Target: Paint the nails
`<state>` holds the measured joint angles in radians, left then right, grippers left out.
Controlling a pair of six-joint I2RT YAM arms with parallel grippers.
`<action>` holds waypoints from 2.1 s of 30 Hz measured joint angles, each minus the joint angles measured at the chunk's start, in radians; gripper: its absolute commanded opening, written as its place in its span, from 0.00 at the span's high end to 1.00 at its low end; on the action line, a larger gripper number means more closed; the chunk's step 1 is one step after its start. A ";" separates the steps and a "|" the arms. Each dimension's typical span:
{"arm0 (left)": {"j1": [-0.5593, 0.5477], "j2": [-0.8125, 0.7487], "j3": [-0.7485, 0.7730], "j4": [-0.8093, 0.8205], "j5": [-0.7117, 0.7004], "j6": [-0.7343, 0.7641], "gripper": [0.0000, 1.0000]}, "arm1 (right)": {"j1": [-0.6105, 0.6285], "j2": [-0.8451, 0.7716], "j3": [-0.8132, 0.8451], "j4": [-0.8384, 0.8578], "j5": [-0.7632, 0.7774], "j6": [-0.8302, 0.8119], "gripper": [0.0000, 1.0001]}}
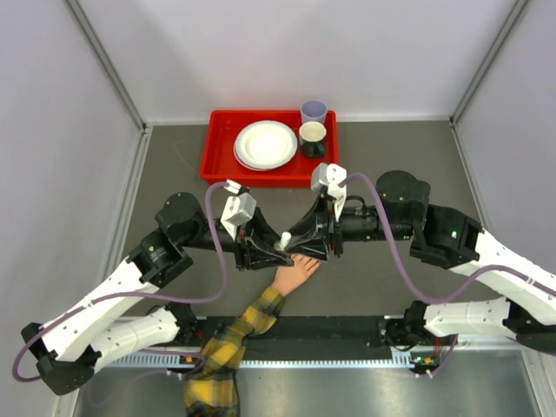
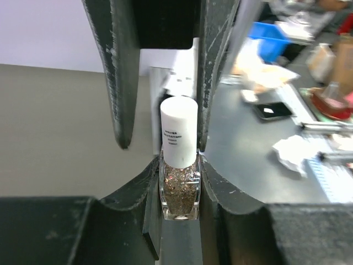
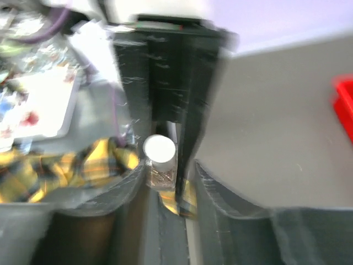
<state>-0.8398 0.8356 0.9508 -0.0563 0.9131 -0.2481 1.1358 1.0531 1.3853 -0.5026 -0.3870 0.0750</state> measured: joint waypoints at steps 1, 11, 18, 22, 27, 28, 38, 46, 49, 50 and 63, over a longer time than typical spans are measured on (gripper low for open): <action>0.000 -0.001 0.013 -0.028 -0.040 0.026 1.00 | 0.000 0.003 0.016 -0.020 0.042 0.015 0.52; -0.001 0.006 0.038 -0.151 -0.524 0.196 1.00 | -0.001 0.167 0.304 -0.273 0.465 0.306 0.42; -0.001 0.023 0.036 -0.146 -0.697 0.215 1.00 | 0.001 0.380 0.481 -0.423 0.624 0.409 0.51; -0.001 0.037 0.021 -0.152 -0.724 0.217 1.00 | 0.001 0.424 0.496 -0.451 0.656 0.425 0.56; -0.001 0.044 0.010 -0.146 -0.732 0.217 1.00 | 0.001 0.431 0.507 -0.478 0.667 0.423 0.65; -0.001 0.044 0.010 -0.146 -0.734 0.217 1.00 | 0.001 0.432 0.512 -0.481 0.668 0.420 0.68; -0.001 0.054 0.009 -0.138 -0.736 0.217 1.00 | 0.003 0.449 0.534 -0.488 0.662 0.402 0.68; 0.000 0.055 0.008 -0.143 -0.731 0.213 1.00 | 0.001 0.469 0.546 -0.492 0.643 0.389 1.00; 0.000 0.055 0.008 -0.148 -0.713 0.209 1.00 | 0.000 0.468 0.547 -0.501 0.632 0.375 1.00; 0.002 0.055 0.008 -0.150 -0.699 0.204 1.00 | -0.003 0.467 0.546 -0.504 0.618 0.360 1.00; 0.005 0.025 -0.005 -0.023 -0.067 -0.007 1.00 | -0.032 0.078 0.116 -0.167 0.038 0.081 1.00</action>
<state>-0.8345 0.8604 0.9463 -0.0792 0.8463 -0.2554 1.1042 1.1309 1.5013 -0.6701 -0.3489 0.1562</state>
